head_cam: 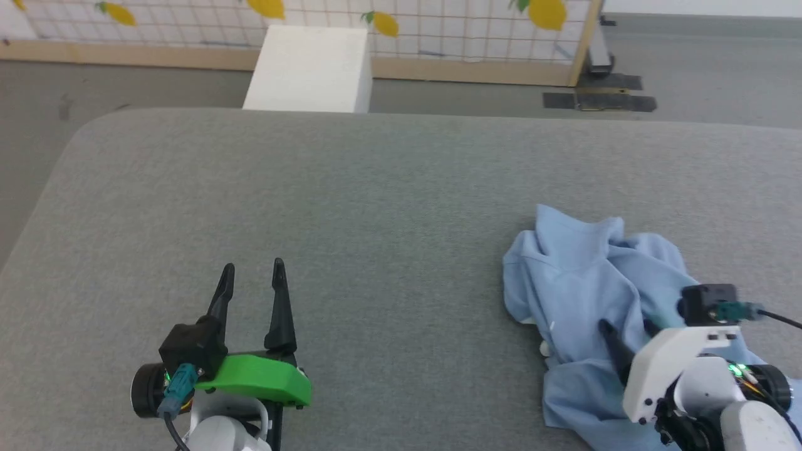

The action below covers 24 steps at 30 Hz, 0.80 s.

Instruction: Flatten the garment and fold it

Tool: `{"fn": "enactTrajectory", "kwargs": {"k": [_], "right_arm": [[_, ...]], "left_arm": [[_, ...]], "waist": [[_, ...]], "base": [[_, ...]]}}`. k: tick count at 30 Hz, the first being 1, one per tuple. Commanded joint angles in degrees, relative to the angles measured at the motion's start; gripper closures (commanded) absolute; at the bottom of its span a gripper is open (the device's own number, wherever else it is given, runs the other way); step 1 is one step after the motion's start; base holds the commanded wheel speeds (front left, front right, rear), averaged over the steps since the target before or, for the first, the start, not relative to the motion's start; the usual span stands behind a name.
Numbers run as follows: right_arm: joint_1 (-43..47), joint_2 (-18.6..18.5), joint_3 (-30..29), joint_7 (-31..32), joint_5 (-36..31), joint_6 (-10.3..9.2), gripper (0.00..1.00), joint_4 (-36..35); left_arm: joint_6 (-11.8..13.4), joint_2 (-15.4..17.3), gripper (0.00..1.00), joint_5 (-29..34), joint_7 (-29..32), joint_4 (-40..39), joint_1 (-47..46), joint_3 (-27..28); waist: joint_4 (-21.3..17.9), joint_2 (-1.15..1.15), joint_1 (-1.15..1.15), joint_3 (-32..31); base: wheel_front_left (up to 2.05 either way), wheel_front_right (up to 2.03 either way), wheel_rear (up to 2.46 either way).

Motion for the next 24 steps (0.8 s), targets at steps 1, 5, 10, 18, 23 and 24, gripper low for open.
{"fn": "enactTrajectory", "kwargs": {"k": [1,5,10,18,23,24], "right_arm": [[-1.45,-0.02,0.32,1.65,0.28,-0.08,0.03,0.7],[-2.77,-0.02,3.13,2.95,1.68,-0.08,1.0,-0.04],[-3.62,-0.02,13.84,1.15,4.88,-0.08,1.0,-4.84],[-2.25,-3.98,37.91,8.84,4.0,-0.08,0.65,-6.01],[-1.5,-5.41,38.21,7.53,6.47,-0.08,0.0,-6.3],[-1.51,-5.3,36.93,5.72,6.6,-0.08,0.0,-7.1]], "left_arm": [[0.14,-0.13,0.0,-0.42,-0.22,0.09,-0.6,-0.11],[0.33,-0.13,0.0,-0.52,-0.22,0.17,-0.34,-0.02],[0.32,-0.13,0.0,-0.39,-0.22,0.43,-0.09,0.42],[0.23,-0.14,0.0,-0.33,-0.22,0.67,-0.4,0.22],[0.01,-0.14,0.0,-0.3,-0.22,0.99,-0.23,-0.12],[-0.11,-0.14,0.0,-0.19,-0.22,1.13,-0.11,-0.14]], "waist": [[1.9,0.0,0.0,0.99],[2.96,0.0,0.0,1.26],[3.13,0.0,0.0,1.0],[2.32,0.0,0.0,0.15],[1.82,0.0,0.0,-0.02],[1.66,0.0,0.0,-0.07]], "base": [[0.0,0.0,0.0],[0.0,0.0,0.0],[0.0,0.0,0.0],[0.0,0.0,0.0],[0.0,0.0,0.0],[0.0,0.0,0.0]]}}
